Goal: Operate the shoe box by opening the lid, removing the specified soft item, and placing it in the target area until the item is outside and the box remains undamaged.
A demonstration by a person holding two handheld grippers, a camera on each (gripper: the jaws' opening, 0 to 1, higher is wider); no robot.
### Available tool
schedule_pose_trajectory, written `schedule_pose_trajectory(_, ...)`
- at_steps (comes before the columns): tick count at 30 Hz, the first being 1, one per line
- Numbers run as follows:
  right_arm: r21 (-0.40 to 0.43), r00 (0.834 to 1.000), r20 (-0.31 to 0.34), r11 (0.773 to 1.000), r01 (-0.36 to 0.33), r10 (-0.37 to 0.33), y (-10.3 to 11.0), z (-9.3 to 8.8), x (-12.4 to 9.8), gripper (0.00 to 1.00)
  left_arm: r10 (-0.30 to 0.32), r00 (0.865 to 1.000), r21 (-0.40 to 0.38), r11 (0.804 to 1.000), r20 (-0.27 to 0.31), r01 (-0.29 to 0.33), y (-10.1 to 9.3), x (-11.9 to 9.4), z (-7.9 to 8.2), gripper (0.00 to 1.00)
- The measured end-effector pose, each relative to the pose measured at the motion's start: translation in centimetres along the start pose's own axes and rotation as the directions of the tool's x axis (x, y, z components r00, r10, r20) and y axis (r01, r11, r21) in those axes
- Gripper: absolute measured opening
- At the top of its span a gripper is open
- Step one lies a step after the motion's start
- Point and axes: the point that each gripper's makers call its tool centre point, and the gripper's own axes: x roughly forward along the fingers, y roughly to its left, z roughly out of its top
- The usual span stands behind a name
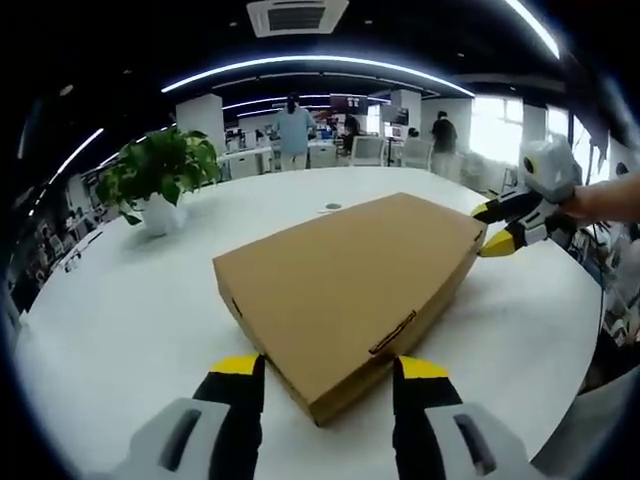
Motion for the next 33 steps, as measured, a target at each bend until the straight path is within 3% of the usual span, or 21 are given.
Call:
schedule_pose_trajectory(16, 0.075, 0.999, 0.015, 0.996, 0.043, -0.044, 0.8, 0.1, -0.1, 0.38, -0.022, 1.000, 0.030, 0.999, -0.020, 0.023, 0.6, -0.3, -0.3, 0.47)
schedule_pose_trajectory(33, 0.121, 0.995, 0.002, 0.988, 0.097, -0.098, 3.0, 0.2, -0.2, 0.38, -0.100, 0.992, 0.097, 0.990, -0.076, 0.107, 2.2, -0.7, -0.7, 0.44)
